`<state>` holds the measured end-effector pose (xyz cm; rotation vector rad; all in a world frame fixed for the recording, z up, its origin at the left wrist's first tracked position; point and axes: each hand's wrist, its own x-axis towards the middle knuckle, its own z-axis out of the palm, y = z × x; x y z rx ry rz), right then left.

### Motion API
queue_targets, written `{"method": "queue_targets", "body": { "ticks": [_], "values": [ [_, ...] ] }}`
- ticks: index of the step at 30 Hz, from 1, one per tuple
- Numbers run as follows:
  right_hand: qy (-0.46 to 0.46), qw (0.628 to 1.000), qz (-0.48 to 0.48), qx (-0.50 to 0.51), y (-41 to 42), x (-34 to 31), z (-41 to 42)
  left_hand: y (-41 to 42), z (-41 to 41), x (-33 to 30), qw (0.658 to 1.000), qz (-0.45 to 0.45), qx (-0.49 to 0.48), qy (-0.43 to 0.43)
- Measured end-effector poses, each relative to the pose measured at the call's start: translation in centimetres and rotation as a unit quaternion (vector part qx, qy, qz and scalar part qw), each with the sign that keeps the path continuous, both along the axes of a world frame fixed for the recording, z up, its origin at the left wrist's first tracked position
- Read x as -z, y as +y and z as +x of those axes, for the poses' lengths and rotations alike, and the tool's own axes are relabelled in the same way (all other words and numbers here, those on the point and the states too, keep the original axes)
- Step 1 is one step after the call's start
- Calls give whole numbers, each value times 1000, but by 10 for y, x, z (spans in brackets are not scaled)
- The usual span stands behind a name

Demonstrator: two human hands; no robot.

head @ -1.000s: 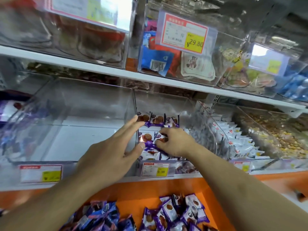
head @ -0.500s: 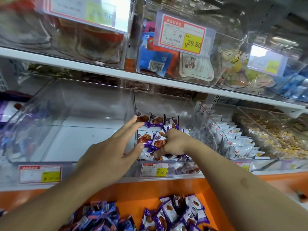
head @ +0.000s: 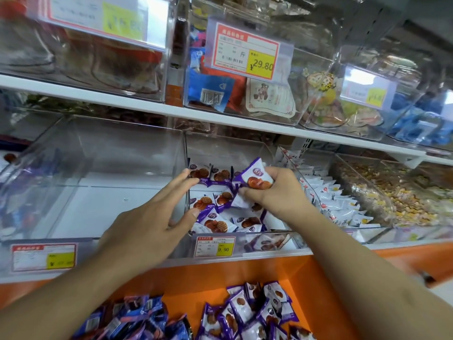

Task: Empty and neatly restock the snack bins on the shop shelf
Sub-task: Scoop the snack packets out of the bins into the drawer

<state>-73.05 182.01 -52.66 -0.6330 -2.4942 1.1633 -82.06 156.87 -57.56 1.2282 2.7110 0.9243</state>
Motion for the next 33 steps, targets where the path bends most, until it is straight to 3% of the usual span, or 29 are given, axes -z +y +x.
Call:
{"method": "queue_targets", "body": {
  "ticks": [4, 9, 13, 16, 20, 24, 26, 29, 33],
  "values": [
    [75, 997, -18, -7, -14, -27, 57, 0, 1, -1, 1000, 5, 4, 1],
    [54, 996, -65, -6, -28, -6, 133, 0, 2, -2, 1000, 12, 10, 3],
    [36, 998, -38, 34, -25, 32, 171, 1, 2, 0, 1000, 13, 12, 7],
    [-17, 998, -28, 56, -11, 76, 188, 2, 3, 0, 1000, 9, 10, 8],
    [-158, 981, 18, 106, 21, 142, 199, 4, 5, -1, 1000, 3, 2, 3],
    [-291, 954, -4, 64, 39, 166, 193, 3, 6, -3, 1000, 2, 2, 1],
    [-327, 944, 35, 30, 38, 158, 184, 3, 6, -4, 1000, -2, 0, 2],
    [-274, 958, 84, -15, 22, 115, 166, 3, 6, -4, 1000, -6, 1, 4],
    [-70, 996, 46, -29, -12, 41, 124, 2, 5, -5, 1000, -6, 4, -5]
  ]
}}
